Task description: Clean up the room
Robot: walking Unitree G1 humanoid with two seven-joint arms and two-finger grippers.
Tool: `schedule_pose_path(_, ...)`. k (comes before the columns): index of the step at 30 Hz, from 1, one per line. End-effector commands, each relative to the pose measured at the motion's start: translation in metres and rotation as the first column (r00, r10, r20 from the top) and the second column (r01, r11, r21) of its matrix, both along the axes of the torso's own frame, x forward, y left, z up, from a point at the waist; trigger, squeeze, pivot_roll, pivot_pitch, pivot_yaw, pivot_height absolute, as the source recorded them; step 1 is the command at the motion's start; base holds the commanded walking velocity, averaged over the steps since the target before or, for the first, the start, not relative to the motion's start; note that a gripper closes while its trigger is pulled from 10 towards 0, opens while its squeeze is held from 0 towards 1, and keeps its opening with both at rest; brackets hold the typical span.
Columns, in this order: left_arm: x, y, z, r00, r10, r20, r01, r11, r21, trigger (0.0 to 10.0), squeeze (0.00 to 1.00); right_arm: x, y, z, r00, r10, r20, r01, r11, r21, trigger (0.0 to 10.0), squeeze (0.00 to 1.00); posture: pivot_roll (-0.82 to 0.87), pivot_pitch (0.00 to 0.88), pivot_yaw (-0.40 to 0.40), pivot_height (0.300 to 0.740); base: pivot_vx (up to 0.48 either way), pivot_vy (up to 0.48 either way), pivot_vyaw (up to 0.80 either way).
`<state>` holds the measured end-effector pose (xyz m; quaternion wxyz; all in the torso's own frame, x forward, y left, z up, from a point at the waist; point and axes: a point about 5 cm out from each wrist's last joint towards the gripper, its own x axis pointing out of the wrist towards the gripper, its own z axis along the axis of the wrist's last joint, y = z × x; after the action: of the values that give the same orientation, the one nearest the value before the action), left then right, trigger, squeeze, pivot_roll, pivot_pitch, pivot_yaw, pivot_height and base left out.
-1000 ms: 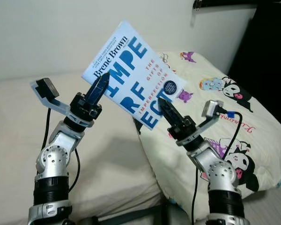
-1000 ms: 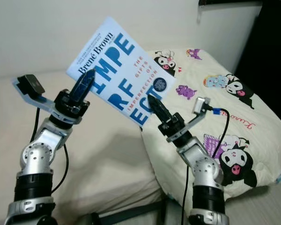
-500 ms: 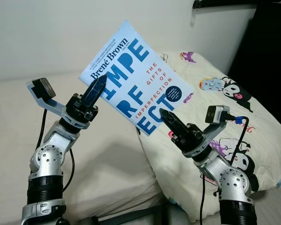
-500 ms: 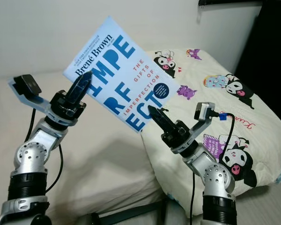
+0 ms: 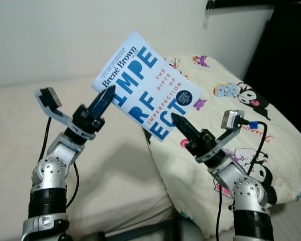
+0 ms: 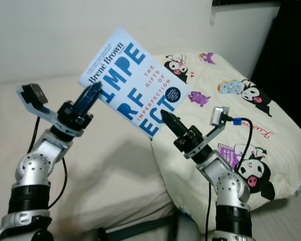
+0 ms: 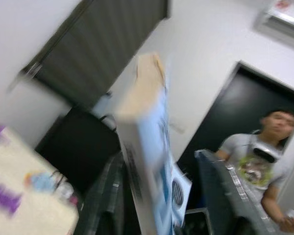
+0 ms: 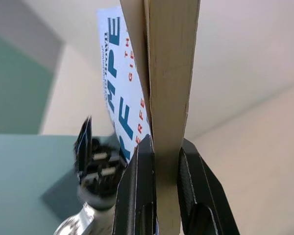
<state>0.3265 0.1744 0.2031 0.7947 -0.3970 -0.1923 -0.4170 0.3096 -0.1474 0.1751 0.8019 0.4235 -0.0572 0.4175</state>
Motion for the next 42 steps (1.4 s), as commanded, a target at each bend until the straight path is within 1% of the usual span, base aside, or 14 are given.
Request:
schedule_pose_path(1, 0.0, 0.013, -0.024, 0.993, 0.073, -0.098, -0.071, 0.997, 0.023, 10.0, 1.0, 0.003, -0.005, -0.001, 0.998, -0.055, -0.002, 0.055, 0.998, -0.012, 0.0, 0.0, -0.14, 0.04, 0.009, 0.59, 0.0, 0.0, 0.0)
schedule_pose_path(3, -0.001, 0.03, -0.059, 0.955, 0.174, -0.24, -0.166, 0.985, 0.051, 10.0, 1.0, 0.003, -0.006, -0.003, 0.998, -0.055, -0.002, 0.055, 0.998, -0.014, 0.0, 0.0, -0.14, 0.042, 0.01, 0.599, 0.0, 0.0, 0.0)
schedule_pose_path(8, -0.008, 0.047, -0.097, 0.874, 0.287, -0.392, -0.267, 0.958, 0.106, 10.0, 1.0, 0.002, -0.006, -0.005, 0.998, -0.055, -0.004, 0.055, 0.998, -0.02, 0.0, 0.0, -0.14, 0.047, 0.011, 0.613, 0.0, 0.0, 0.0)
schedule_pose_path(12, -0.031, 0.073, -0.151, 0.66, 0.477, -0.581, -0.402, 0.877, 0.263, 10.0, 1.0, 0.003, -0.005, -0.011, 0.998, -0.063, -0.018, 0.062, 0.997, -0.034, 0.0, 0.0, -0.13, 0.049, 0.01, 0.636, 0.0, 0.0, 0.0)
schedule_pose_path(15, -0.032, 0.074, -0.153, 0.65, 0.483, -0.586, -0.406, 0.873, 0.27, 10.0, 1.0, 0.003, -0.005, -0.011, 0.998, -0.064, -0.018, 0.064, 0.997, -0.035, 0.0, 0.0, -0.13, 0.049, 0.01, 0.641, 0.0, 0.0, 0.0)
schedule_pose_path(16, -0.042, 0.079, -0.169, 0.565, 0.532, -0.631, -0.412, 0.844, 0.342, 10.0, 0.53, 0.004, -0.005, -0.014, 0.997, -0.072, -0.029, 0.07, 0.997, -0.04, 0.0, 0.0, -0.13, 0.05, 0.01, 0.646, 0.0, 0.0, 0.0)
schedule_pose_path(17, -0.042, 0.079, -0.169, 0.565, 0.532, -0.631, -0.412, 0.844, 0.342, 10.0, 0.53, 0.004, -0.005, -0.014, 0.997, -0.072, -0.029, 0.07, 0.997, -0.04, 0.0, 0.0, -0.13, 0.05, 0.01, 0.646, 0.0, 0.0, 0.0)
schedule_pose_path(18, -0.054, 0.084, -0.187, 0.471, 0.574, -0.67, -0.4, 0.816, 0.418, 10.0, 0.0, 0.005, -0.005, -0.018, 0.996, -0.078, -0.039, 0.077, 0.996, -0.045, 0.0, 0.0, -0.13, 0.048, 0.01, 0.65, 0.0, 0.0, 0.0)
schedule_pose_path(19, -0.064, 0.087, -0.199, 0.405, 0.602, -0.689, -0.384, 0.795, 0.469, 10.0, 0.0, 0.005, -0.005, -0.02, 0.995, -0.083, -0.046, 0.081, 0.996, -0.049, 0.0, 0.0, -0.13, 0.048, 0.01, 0.655, 0.0, 0.0, 0.0)
schedule_pose_path(20, -0.064, 0.087, -0.199, 0.405, 0.602, -0.689, -0.384, 0.795, 0.469, 10.0, 0.0, 0.005, -0.005, -0.02, 0.995, -0.083, -0.046, 0.081, 0.996, -0.049, 0.0, 0.0, -0.13, 0.048, 0.01, 0.655, 0.0, 0.0, 0.0)
schedule_pose_path(21, -0.084, 0.088, -0.222, 0.276, 0.645, -0.713, -0.32, 0.761, 0.565, 10.0, 0.0, 0.006, -0.005, -0.023, 0.994, -0.091, -0.052, 0.089, 0.995, -0.052, 0.0, 0.0, -0.13, 0.05, 0.015, 0.665, 0.0, 0.0, 0.0)
schedule_pose_path(29, -0.115, 0.079, -0.252, 0.136, 0.666, -0.733, -0.165, 0.745, 0.646, 10.0, 0.0, 0.006, -0.004, -0.031, 0.991, -0.12, -0.062, 0.114, 0.989, -0.099, 0.0, 0.0, -0.13, 0.048, 0.019, 0.684, -0.242, 0.0, 0.0)
schedule_pose_path(31, -0.138, 0.074, -0.268, 0.056, 0.673, -0.738, -0.097, 0.739, 0.667, 10.0, 0.0, 0.006, 0.001, -0.041, 0.989, -0.134, -0.068, 0.12, 0.975, -0.186, 0.0, 0.0, -0.14, 0.045, 0.023, 0.684, 0.0, 0.0, 0.61)
schedule_pose_path(42, -0.157, 0.069, -0.28, 0.014, 0.689, -0.724, -0.028, 0.725, 0.689, 10.0, 0.0, 0.004, 0.002, -0.048, 0.991, -0.12, -0.066, 0.102, 0.97, -0.222, 0.0, 0.0, -0.14, 0.047, 0.022, 0.684, -0.262, 0.0, 0.7)
